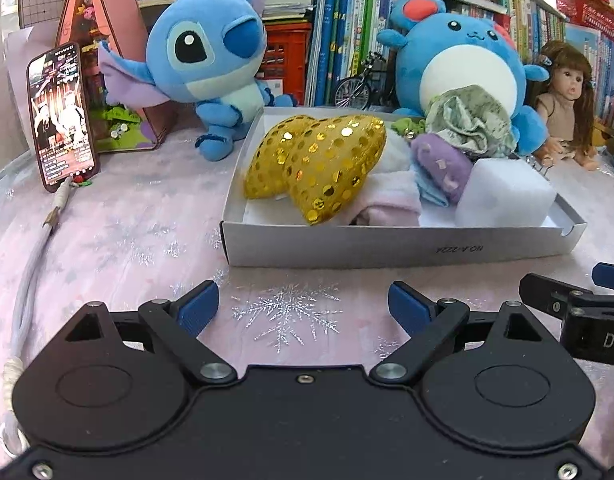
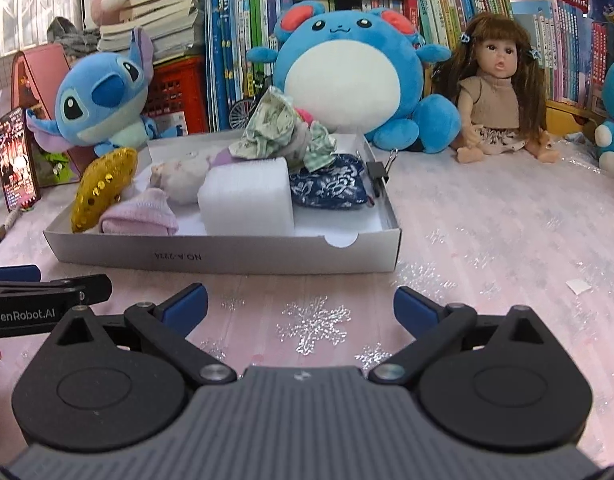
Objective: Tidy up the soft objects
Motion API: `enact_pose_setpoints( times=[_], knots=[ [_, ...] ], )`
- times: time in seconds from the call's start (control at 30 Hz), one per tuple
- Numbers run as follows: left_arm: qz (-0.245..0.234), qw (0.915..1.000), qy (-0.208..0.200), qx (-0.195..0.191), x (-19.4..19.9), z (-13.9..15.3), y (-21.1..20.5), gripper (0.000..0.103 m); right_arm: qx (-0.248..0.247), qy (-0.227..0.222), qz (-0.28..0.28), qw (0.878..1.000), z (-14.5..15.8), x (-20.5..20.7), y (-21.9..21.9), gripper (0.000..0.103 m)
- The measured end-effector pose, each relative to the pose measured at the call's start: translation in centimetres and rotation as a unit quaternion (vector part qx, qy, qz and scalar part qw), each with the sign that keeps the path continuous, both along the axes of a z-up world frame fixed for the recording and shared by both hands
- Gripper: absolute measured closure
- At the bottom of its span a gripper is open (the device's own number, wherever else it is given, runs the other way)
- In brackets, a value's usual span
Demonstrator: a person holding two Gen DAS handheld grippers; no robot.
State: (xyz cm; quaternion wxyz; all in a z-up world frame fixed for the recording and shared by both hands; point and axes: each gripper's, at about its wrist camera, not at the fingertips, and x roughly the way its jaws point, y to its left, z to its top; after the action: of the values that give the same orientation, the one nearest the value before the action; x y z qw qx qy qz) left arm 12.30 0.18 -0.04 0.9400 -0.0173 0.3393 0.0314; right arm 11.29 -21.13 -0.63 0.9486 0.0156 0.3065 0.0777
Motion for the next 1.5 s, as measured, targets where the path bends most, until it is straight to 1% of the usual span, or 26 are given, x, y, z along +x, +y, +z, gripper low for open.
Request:
enact_pose_setpoints(
  times=[0.1, 0.2, 0.6, 0.93, 1.5],
  knots=[
    [0.005, 0.9999, 0.005, 0.011, 0.2, -0.3, -0.2, 0.011, -0.003, 0.008, 0.000, 1.000, -0.4, 0.2, 0.2, 0.000],
    [0.010, 0.9998, 0.004, 0.019, 0.2, -0.5, -0.4, 0.008, -0.005, 0.017, -0.002, 1.000, -0.7, 0.5, 0.3, 0.000],
    [0.026, 0.9995, 0.007, 0.015, 0.5, -0.9, 0.0, 0.000, -0.030, 0.025, -0.005, 0.999, -1.1, 0.7, 1.0, 0.000],
    [0.026, 0.9996, 0.006, 0.012, 0.5, -1.0, 0.0, 0.000, -0.039, 0.026, -0.009, 0.999, -1.1, 0.8, 1.2, 0.000],
    [0.026, 0.9996, 0.007, 0.011, 0.6, -1.0, 0.0, 0.000, -0.039, 0.026, -0.009, 0.999, -1.2, 0.8, 1.2, 0.000]
  ],
)
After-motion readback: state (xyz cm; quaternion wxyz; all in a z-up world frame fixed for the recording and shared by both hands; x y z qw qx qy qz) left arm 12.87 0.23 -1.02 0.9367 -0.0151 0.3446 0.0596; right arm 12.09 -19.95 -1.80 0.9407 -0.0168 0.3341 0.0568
